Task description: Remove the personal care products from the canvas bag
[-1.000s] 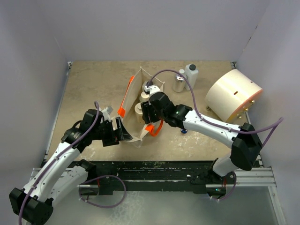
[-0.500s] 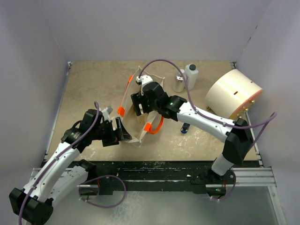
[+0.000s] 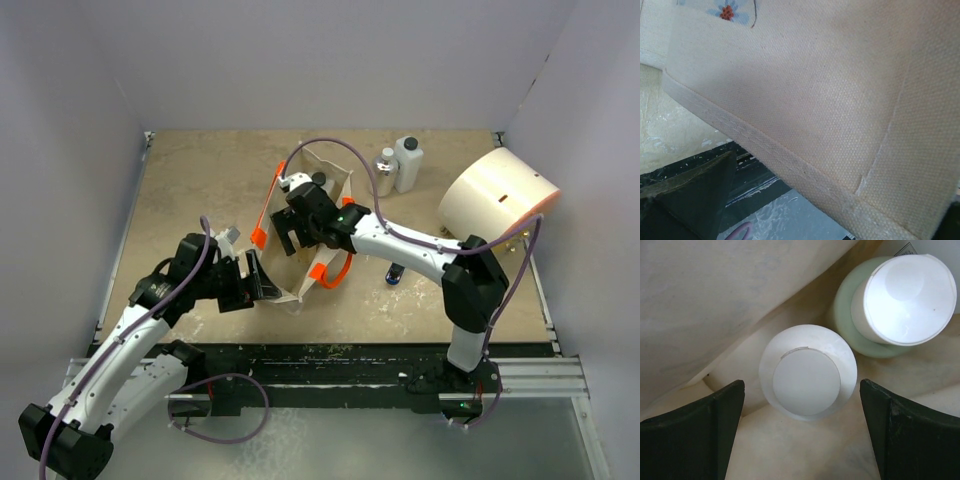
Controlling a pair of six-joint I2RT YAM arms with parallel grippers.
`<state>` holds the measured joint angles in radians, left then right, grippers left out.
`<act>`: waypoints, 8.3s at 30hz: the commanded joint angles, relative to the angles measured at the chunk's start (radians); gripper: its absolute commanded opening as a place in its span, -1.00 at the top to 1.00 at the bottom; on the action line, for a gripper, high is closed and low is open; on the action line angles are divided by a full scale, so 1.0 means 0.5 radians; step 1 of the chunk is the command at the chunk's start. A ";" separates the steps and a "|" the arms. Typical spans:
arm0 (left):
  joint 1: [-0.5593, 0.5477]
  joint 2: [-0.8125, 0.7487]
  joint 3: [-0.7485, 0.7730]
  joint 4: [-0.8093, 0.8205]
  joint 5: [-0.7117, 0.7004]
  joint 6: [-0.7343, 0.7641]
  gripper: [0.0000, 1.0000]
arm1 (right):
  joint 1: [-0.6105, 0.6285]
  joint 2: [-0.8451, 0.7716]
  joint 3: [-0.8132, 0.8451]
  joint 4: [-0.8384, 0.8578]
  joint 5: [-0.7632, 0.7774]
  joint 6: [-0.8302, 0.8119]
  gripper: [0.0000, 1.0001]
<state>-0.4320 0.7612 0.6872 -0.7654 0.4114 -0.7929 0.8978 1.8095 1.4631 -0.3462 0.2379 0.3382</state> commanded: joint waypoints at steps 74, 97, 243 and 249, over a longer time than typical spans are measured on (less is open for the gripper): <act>0.032 -0.153 0.129 -0.332 -0.301 0.101 -0.89 | -0.213 -1.491 -0.413 0.105 0.611 0.137 1.00; 0.186 -0.145 0.109 -0.289 -0.179 0.168 -0.87 | -0.774 0.093 0.259 0.478 0.205 -0.165 1.00; 0.431 -0.099 -0.024 -0.092 0.411 0.473 -0.80 | -0.542 -1.028 -0.525 1.416 -0.942 1.047 0.98; 0.434 -0.101 -0.022 -0.091 0.416 0.472 -0.80 | -0.583 -1.329 -0.573 1.019 -0.524 0.765 0.98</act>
<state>-0.2230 0.7197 0.6746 -0.8200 0.5983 -0.5819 0.6121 1.3037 1.1496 0.0937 -0.1444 0.7830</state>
